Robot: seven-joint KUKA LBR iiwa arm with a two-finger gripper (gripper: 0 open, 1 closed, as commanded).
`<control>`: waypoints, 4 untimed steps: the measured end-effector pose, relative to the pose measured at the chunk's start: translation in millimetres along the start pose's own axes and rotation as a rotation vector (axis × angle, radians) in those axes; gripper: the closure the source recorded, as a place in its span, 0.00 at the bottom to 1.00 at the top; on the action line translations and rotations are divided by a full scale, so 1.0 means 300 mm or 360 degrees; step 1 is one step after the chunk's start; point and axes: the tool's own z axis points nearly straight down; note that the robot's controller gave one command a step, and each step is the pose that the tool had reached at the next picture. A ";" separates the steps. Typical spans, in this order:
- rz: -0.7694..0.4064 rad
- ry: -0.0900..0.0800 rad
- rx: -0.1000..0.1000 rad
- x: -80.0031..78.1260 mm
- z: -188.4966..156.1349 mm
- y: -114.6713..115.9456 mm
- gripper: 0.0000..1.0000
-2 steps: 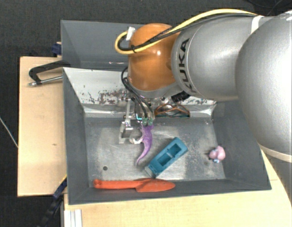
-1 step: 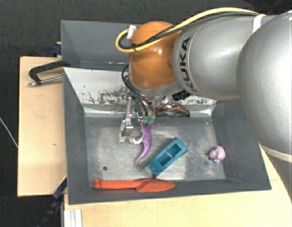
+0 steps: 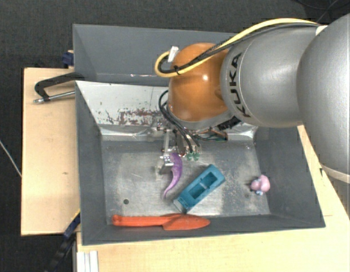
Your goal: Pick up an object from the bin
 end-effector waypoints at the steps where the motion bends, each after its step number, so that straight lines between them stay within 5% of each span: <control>1: -0.0340 0.0003 0.0002 0.030 0.101 -0.048 0.00; 2: -0.0578 0.0000 0.0000 0.078 0.118 -0.162 0.00; 3: -0.0451 -0.0035 -0.0007 0.080 0.199 -0.259 1.00; 4: -0.0451 -0.0035 -0.0007 0.080 0.199 -0.259 1.00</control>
Offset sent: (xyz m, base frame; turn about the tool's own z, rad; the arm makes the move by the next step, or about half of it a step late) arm -0.0312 -0.0808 -0.0379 -0.2652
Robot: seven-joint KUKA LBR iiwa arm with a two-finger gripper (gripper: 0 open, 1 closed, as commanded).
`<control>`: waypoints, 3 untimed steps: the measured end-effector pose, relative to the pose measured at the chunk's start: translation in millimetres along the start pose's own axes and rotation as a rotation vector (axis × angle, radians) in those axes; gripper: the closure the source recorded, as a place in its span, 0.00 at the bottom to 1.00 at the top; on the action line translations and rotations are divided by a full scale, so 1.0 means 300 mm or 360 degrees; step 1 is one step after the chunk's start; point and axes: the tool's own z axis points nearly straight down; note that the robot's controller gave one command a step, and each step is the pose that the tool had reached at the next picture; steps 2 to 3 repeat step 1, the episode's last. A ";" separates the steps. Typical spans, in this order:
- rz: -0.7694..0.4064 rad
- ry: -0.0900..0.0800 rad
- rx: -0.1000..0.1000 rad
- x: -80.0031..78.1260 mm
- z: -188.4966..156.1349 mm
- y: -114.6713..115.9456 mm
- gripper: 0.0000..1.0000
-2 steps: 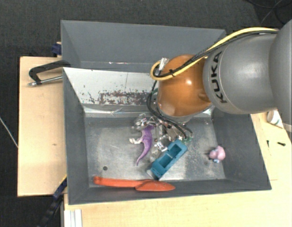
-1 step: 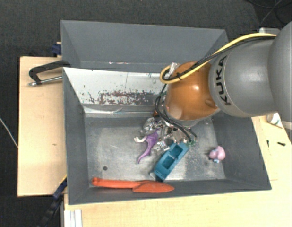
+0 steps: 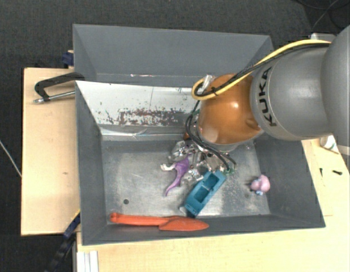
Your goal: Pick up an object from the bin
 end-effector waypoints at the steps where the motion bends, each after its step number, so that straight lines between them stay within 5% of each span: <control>1: 0.0185 0.0033 0.0005 -0.012 -0.418 -0.012 1.00; 3: 0.0185 0.0033 0.0005 -0.012 -0.418 -0.012 1.00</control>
Offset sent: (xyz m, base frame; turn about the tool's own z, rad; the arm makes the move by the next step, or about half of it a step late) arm 0.0000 0.0000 0.0000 0.0000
